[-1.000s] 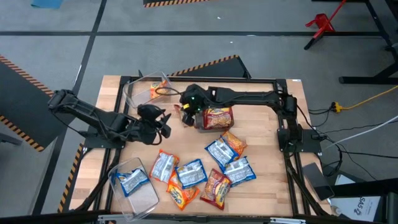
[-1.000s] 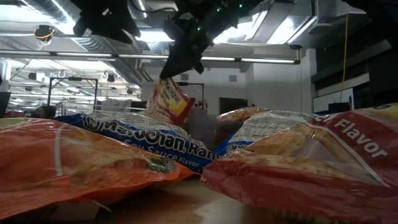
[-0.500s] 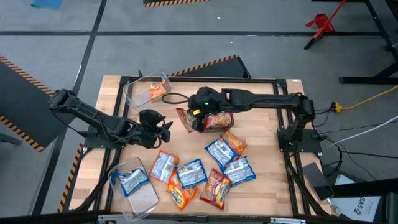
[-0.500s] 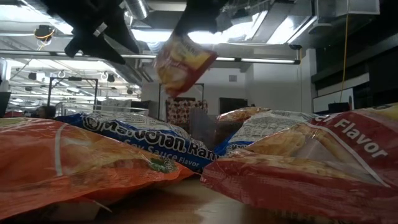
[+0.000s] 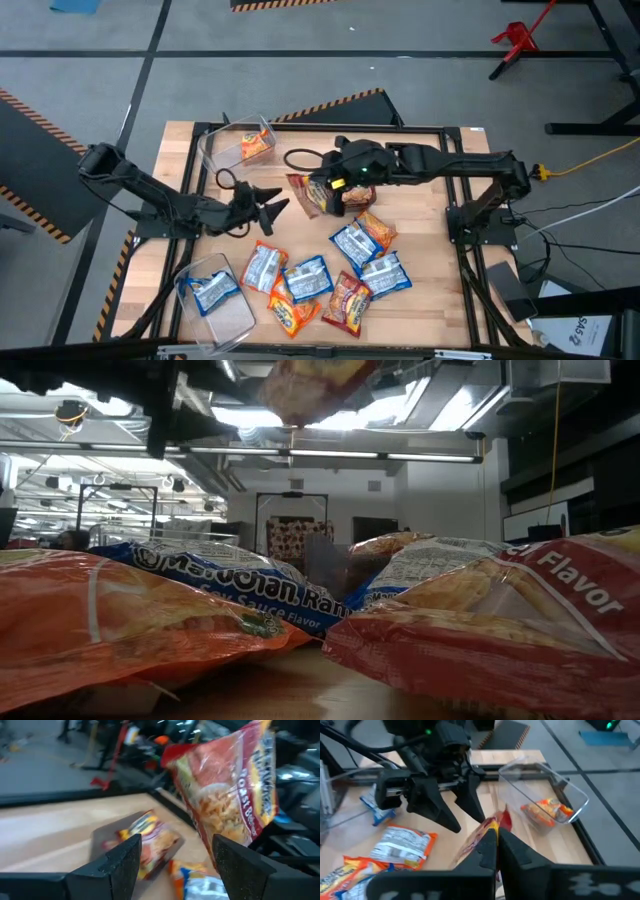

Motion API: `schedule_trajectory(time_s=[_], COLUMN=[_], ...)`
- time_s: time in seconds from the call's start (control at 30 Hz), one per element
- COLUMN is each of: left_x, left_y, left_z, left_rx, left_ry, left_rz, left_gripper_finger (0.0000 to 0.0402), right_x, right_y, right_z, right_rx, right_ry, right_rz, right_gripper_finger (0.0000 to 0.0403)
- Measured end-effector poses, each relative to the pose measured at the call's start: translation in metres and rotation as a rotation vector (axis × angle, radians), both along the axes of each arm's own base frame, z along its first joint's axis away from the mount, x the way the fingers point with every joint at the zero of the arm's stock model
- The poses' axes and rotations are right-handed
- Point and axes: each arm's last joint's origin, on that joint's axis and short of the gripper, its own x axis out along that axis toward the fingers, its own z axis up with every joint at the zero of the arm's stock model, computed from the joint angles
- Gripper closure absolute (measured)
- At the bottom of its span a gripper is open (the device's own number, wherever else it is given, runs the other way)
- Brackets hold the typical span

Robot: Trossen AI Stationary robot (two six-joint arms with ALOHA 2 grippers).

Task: Sort Maruchan noodles
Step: Put the red noodle pack into the black bin

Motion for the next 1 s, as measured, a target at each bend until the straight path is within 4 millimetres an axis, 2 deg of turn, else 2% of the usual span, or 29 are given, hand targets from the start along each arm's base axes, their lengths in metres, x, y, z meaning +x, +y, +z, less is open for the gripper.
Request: schedule_trajectory(time_s=[0.27, 0.43, 0.6, 0.7, 0.83, 1.0], left_x=[0.006, 0.012, 0.013, 0.013, 0.012, 0.011], left_y=[0.007, 0.013, 0.014, 0.013, 0.008, 0.003], left_z=[0.012, 0.014, 0.013, 0.014, 0.011, 0.012], left_rx=[0.091, 0.133, 0.134, 0.135, 0.177, 0.200], left_ry=[-0.138, -0.189, -0.185, -0.182, -0.141, -0.135], left_rz=[-0.153, -0.210, -0.203, -0.209, -0.233, -0.254], left_gripper_finger=[0.0164, 0.0167, 0.0168, 0.0168, 0.0168, 0.0169], right_x=[-0.003, -0.002, -0.007, -0.016, -0.028, -0.027], right_y=[0.016, 0.018, 0.016, 0.015, 0.023, 0.045], right_z=[0.010, 0.012, 0.003, -0.014, -0.052, -0.115], right_rx=[-0.028, -0.040, -0.109, -0.136, -0.138, -0.093], right_ry=[-0.066, -0.087, 0.027, 0.210, 0.457, 0.508], right_rz=[0.059, 0.068, 0.054, 0.070, 0.166, 0.296], right_gripper_finger=[0.0403, 0.0403, 0.0403, 0.0402, 0.0390, 0.0320])
